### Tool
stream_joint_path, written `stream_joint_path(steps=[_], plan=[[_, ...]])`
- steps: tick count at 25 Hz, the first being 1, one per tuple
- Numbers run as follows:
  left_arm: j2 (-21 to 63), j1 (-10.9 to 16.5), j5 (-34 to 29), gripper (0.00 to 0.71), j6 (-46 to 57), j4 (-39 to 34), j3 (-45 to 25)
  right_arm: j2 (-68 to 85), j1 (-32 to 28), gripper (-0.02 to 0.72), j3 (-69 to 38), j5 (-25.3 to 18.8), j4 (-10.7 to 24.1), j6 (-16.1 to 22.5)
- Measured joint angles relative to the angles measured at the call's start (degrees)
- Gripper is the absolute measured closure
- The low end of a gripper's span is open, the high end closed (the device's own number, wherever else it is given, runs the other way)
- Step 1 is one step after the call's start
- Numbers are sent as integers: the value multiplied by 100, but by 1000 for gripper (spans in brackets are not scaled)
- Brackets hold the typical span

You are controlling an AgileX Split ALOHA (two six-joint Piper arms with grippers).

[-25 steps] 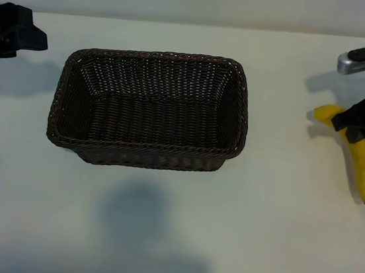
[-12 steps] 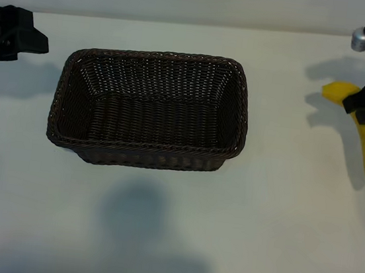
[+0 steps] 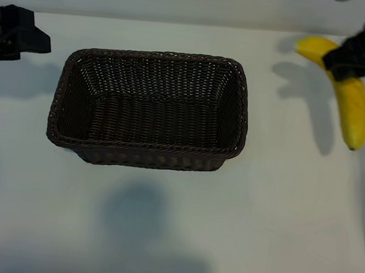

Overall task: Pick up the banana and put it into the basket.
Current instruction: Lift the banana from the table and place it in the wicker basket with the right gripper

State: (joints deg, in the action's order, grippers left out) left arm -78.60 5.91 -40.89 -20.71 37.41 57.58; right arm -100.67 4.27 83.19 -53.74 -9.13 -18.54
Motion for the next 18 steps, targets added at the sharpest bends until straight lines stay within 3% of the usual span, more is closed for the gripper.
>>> stream_joint_path(steps=[11,15,18], plan=[[0,0,-50,159,-5,6,0,-29,1019,327,302,-43,72,-118],[0,0,-61,160,-5,6,0,-36,1371,327,302,23,78,-648],[0,0,-71,160,-3,6,0,-36,1632,327,302,57,73,-1380]])
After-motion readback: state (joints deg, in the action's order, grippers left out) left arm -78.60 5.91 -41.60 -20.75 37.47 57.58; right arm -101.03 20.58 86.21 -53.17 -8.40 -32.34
